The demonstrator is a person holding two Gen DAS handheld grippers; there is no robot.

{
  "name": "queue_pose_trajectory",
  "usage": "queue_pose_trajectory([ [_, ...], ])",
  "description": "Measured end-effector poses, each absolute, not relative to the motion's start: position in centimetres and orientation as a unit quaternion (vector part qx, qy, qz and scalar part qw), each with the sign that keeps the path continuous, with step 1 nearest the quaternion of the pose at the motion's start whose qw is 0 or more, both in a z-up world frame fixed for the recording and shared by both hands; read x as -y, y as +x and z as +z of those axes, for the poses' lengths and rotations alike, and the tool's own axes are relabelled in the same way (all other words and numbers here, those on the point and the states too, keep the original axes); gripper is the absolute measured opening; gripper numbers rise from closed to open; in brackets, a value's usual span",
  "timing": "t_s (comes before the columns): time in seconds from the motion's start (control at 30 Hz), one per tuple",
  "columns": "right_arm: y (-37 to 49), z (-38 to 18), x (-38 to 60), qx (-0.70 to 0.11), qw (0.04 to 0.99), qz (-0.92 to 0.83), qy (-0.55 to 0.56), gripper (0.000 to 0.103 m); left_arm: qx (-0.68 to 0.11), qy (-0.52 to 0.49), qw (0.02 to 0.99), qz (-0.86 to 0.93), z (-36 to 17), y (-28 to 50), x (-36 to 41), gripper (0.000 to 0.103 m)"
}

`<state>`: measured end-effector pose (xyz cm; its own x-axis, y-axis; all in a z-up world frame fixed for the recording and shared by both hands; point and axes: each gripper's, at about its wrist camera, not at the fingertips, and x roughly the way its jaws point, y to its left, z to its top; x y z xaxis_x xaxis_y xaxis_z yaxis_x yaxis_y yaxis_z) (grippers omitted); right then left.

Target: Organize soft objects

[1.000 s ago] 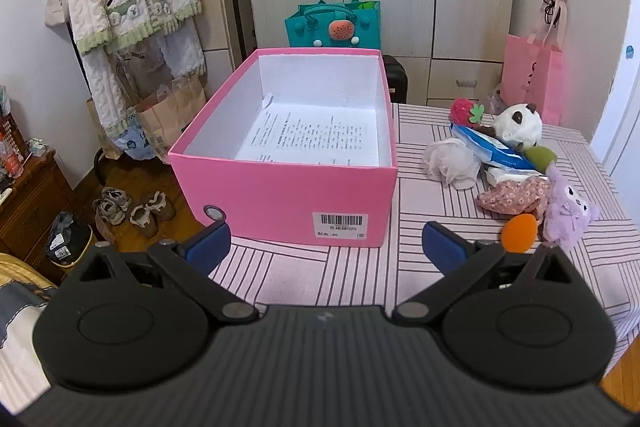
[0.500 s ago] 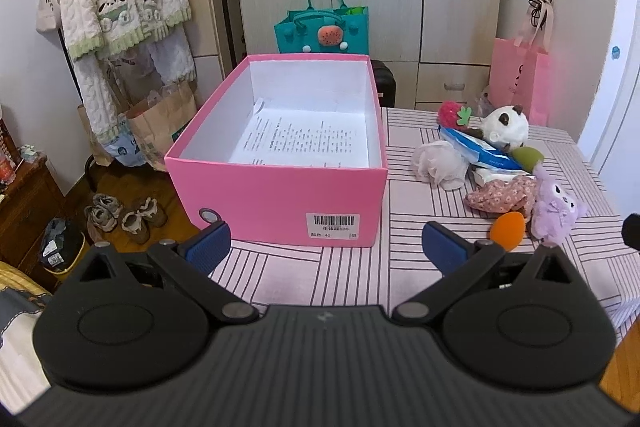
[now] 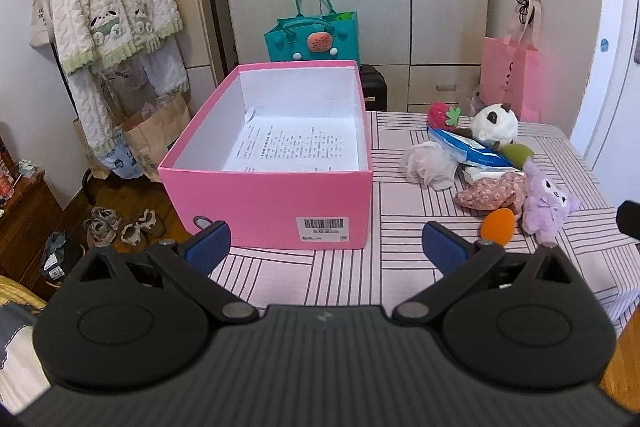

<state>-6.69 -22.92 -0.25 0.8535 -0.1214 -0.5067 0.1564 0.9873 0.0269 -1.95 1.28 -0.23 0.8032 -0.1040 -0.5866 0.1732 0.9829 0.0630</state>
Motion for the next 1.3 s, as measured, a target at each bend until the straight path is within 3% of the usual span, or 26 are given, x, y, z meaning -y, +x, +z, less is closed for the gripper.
queue_pose_trajectory([
  [0.23, -6.7, -0.6, 23.6, -0.249, 0.965, -0.071, 0.029, 0.100, -0.305, 0.056, 0.947, -0.082, -0.2, -1.9, -1.4, 0.103],
  [0.53, -7.0, -2.4, 26.0, -0.157, 0.986, -0.030, 0.041, 0.100, -0.290, 0.046, 0.949, -0.116, -0.8, -1.1, -0.4, 0.103],
  [1.13, 0.9, -7.2, 29.5, -0.267, 0.956, 0.065, 0.104, 0.098, -0.275, 0.078, 0.923, -0.258, -6.8, 2.3, 6.9, 0.100],
  [1.3, 3.5, -8.1, 30.7, -0.298, 0.939, 0.093, 0.142, 0.090, -0.287, 0.082, 0.904, -0.306, -8.1, 3.1, 7.9, 0.099],
])
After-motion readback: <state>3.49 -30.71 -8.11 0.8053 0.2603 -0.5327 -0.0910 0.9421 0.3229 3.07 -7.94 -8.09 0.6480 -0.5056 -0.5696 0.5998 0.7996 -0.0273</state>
